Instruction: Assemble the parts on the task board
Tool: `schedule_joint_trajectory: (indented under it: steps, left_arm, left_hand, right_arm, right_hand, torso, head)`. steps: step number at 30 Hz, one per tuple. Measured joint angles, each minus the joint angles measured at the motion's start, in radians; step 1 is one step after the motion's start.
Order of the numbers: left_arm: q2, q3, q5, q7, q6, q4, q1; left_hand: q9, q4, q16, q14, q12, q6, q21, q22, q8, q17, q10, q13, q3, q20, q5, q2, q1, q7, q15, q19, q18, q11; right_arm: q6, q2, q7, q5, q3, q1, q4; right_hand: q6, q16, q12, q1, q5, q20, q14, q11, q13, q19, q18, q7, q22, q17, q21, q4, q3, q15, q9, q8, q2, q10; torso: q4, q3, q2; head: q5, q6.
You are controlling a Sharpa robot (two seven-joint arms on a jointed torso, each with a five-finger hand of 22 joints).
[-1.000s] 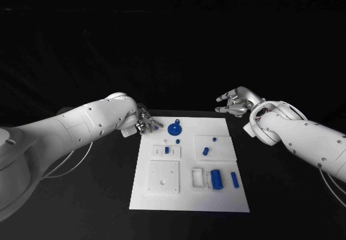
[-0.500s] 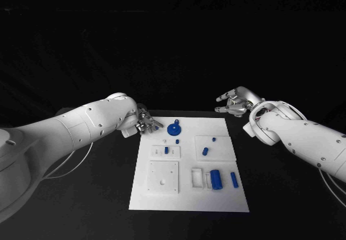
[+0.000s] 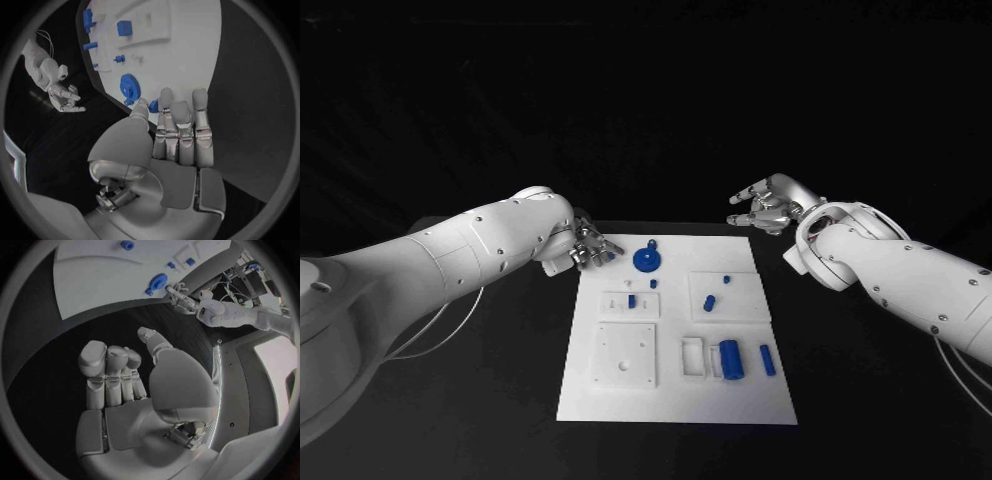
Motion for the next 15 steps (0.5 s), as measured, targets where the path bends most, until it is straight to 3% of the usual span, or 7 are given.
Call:
schedule_joint_trajectory:
  steps: [7,15]
  left_arm:
    - [0.001,0.000,-0.001,-0.010,-0.007,0.000,0.000]
    - [-0.001,0.002,0.000,-0.012,-0.010,0.002,0.001]
  left_hand:
    - [0.000,0.010,0.000,0.000,0.000,0.000,0.003,0.000,0.001,0.000,0.000,0.000,0.010,0.000,-0.004,-0.005,-0.005,0.000,0.000,0.000,0.000,0.000]
    - [-0.003,0.023,0.004,0.000,0.000,0.000,0.003,0.000,-0.004,0.000,0.000,0.000,0.023,0.000,-0.015,-0.028,-0.007,0.000,0.000,0.000,0.000,0.000]
  right_arm:
    - [0.002,0.002,-0.002,0.001,0.000,0.000,0.000]
    - [0.005,0.003,-0.003,0.002,0.000,0.000,0.000]
  right_hand:
    - [0.000,0.000,0.000,0.000,0.000,0.000,0.000,0.000,0.000,0.000,0.000,0.000,0.000,0.000,0.000,0.001,-0.001,0.000,0.000,0.000,0.000,0.000]
    - [0.000,0.000,0.000,0.000,0.000,0.000,0.000,0.000,0.000,0.000,0.000,0.000,0.000,0.000,0.000,0.001,-0.001,0.000,0.000,0.000,0.000,0.000]
  torso:
    - [0.0000,0.0001,0.001]
    - [0.0006,0.0004,0.001]
  head:
    - [0.002,0.000]
    - [0.003,0.000]
